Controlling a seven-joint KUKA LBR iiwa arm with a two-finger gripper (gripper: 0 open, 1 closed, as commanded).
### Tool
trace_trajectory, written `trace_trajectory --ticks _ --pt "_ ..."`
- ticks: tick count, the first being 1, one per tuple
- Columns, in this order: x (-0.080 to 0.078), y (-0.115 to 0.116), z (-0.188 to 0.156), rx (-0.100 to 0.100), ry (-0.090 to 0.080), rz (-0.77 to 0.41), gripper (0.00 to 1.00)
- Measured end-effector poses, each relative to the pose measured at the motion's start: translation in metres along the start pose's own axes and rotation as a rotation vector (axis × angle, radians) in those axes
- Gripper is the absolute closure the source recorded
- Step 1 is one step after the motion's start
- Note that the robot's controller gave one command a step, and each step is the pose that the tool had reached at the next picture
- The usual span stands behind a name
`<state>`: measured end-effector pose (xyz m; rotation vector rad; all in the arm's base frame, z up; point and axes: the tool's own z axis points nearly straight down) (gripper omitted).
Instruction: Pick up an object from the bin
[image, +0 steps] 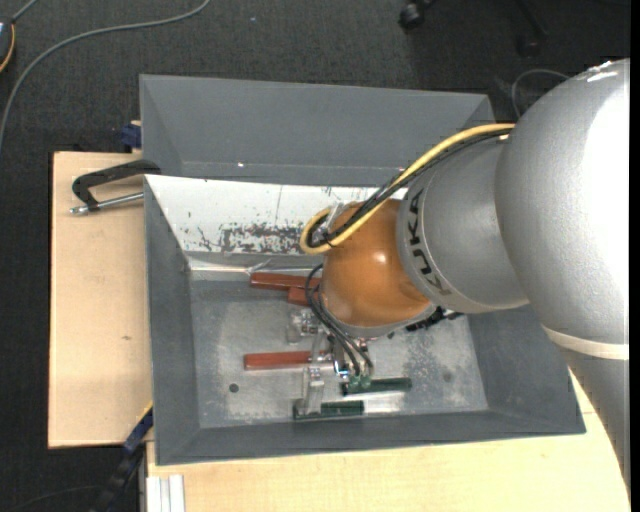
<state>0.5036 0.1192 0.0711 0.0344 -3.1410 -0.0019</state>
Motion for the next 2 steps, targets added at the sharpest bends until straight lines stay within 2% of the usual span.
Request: trace_trajectory --ticks 1,2 --pt "0.000 0.000 0.000 0.000 0.001 0.000 1.00" --pt "-0.001 0.001 -0.088 -0.001 -0.005 0.000 1.00"
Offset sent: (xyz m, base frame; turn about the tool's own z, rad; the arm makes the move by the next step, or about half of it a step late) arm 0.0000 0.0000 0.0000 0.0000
